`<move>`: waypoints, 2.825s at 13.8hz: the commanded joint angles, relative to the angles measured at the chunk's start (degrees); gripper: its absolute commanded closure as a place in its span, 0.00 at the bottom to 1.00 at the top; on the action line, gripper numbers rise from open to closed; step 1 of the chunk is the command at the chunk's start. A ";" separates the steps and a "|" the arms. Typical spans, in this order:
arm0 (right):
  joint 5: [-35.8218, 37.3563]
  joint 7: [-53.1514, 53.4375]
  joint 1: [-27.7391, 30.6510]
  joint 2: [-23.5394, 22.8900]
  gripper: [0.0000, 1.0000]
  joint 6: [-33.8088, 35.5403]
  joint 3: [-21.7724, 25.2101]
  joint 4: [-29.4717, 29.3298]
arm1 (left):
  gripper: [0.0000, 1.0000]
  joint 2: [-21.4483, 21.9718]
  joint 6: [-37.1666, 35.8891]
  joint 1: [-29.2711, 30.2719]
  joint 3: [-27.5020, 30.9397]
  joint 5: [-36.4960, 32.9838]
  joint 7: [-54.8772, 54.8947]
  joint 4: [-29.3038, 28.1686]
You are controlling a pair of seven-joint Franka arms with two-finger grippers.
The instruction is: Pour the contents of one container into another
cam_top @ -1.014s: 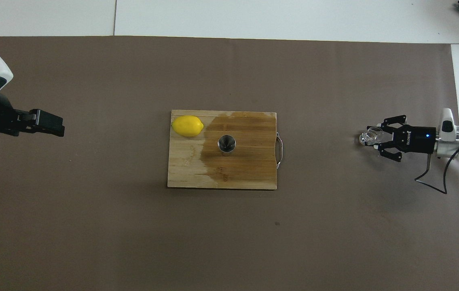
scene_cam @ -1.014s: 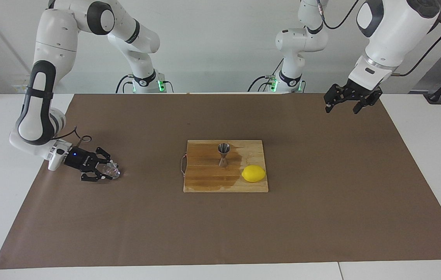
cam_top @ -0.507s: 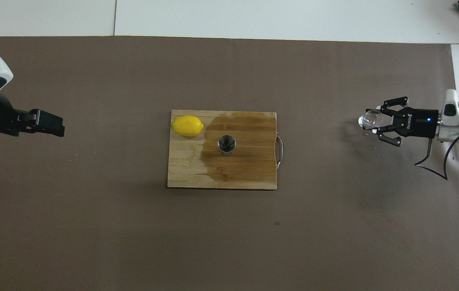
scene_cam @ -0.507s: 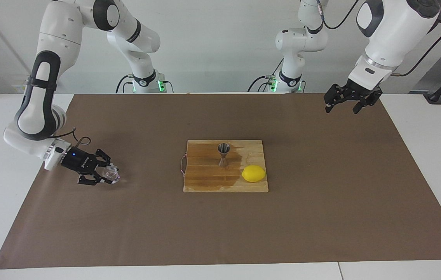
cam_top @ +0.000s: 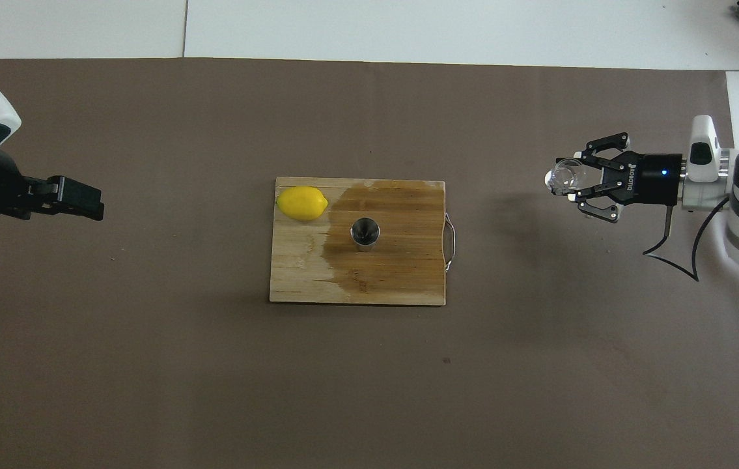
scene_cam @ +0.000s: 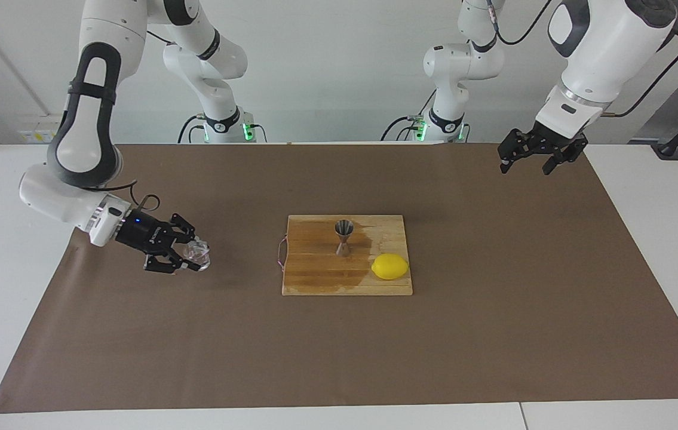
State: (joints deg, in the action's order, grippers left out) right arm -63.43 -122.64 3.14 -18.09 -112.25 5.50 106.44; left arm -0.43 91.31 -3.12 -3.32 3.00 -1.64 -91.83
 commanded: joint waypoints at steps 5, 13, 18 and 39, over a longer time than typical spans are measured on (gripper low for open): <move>-0.56 12.49 -13.40 3.33 1.00 -11.74 -0.32 2.63 | 0.00 1.31 -0.26 0.31 -0.11 0.34 -0.29 -1.16; -0.12 21.46 -24.49 4.55 1.00 -19.06 -0.05 5.70 | 0.00 1.31 -0.26 0.31 -0.11 0.34 -0.29 -1.16; 5.32 28.57 -26.86 7.45 1.00 -18.71 0.30 6.67 | 0.00 1.31 -0.34 0.31 -0.11 0.34 -0.29 -1.16; 24.92 56.18 -33.28 7.72 1.00 -22.83 0.39 4.39 | 0.00 1.75 -0.70 2.15 0.42 -0.54 0.24 -1.25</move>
State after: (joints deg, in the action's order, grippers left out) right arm -41.17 -69.99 -28.64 -10.63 -133.48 5.52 110.68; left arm -0.08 91.17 -1.71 -2.91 2.93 -1.63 -91.83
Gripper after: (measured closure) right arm 0.511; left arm 0.000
